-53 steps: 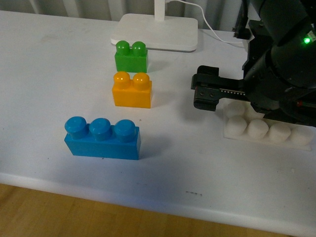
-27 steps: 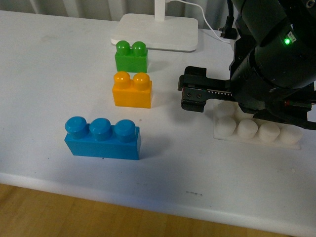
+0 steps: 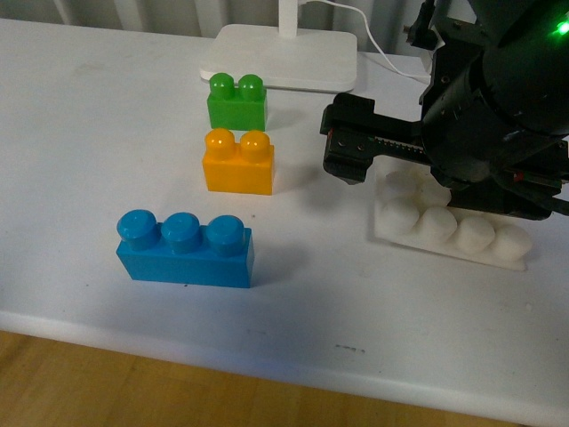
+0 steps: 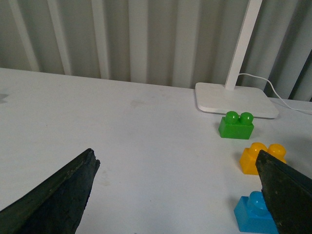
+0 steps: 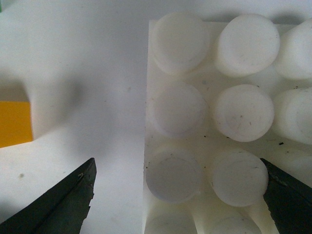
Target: Insert yellow block into base center
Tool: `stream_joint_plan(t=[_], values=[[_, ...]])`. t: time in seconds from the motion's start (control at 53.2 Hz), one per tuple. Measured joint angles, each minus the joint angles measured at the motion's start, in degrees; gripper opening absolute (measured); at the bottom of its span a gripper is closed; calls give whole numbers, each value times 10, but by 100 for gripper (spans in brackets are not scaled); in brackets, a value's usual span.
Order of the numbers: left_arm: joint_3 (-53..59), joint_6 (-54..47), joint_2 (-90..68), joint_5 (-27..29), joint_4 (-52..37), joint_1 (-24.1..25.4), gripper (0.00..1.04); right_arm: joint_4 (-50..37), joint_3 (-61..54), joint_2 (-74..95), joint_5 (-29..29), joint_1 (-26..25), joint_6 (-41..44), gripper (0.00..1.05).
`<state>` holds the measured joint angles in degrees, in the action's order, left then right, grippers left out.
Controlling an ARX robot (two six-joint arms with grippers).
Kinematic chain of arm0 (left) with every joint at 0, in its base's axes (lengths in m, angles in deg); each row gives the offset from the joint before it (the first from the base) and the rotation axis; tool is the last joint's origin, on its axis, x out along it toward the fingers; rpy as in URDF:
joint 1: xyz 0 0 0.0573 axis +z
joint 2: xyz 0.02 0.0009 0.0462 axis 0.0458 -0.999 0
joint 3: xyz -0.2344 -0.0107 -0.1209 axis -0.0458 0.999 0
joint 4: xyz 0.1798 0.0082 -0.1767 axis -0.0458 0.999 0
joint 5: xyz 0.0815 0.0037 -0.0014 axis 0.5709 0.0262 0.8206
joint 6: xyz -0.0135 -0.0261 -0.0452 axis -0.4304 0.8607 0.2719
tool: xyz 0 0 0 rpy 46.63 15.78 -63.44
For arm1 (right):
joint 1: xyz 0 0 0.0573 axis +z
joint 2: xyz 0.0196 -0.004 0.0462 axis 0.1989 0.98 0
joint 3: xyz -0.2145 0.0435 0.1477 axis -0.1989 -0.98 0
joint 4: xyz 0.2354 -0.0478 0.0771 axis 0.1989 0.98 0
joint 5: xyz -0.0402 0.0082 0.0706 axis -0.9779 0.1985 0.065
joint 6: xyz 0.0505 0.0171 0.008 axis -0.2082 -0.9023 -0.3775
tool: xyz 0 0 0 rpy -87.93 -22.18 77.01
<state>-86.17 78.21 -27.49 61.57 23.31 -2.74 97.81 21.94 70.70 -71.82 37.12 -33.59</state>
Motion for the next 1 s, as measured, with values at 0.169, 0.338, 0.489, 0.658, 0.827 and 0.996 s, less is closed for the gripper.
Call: stream_joint_plan(t=[0.169, 0.338, 0.489, 0.658, 0.827, 0.996], values=[[0, 0, 0, 0, 0, 0, 98, 3, 0, -9, 0, 0, 3, 95], [0, 0, 0, 0, 0, 0, 98, 0, -6, -8, -2, 2, 3, 95], [0, 0, 0, 0, 0, 0, 98, -2, -9, -17, 0, -5, 4, 95], [0, 0, 0, 0, 0, 0, 98, 2, -10, -77, 11, -44, 22, 95], [0, 0, 0, 0, 0, 0, 98, -24, -42, -171, 24, -106, 70, 95], [0, 0, 0, 0, 0, 0, 98, -108, -121, -285, 75, -174, 118, 95]])
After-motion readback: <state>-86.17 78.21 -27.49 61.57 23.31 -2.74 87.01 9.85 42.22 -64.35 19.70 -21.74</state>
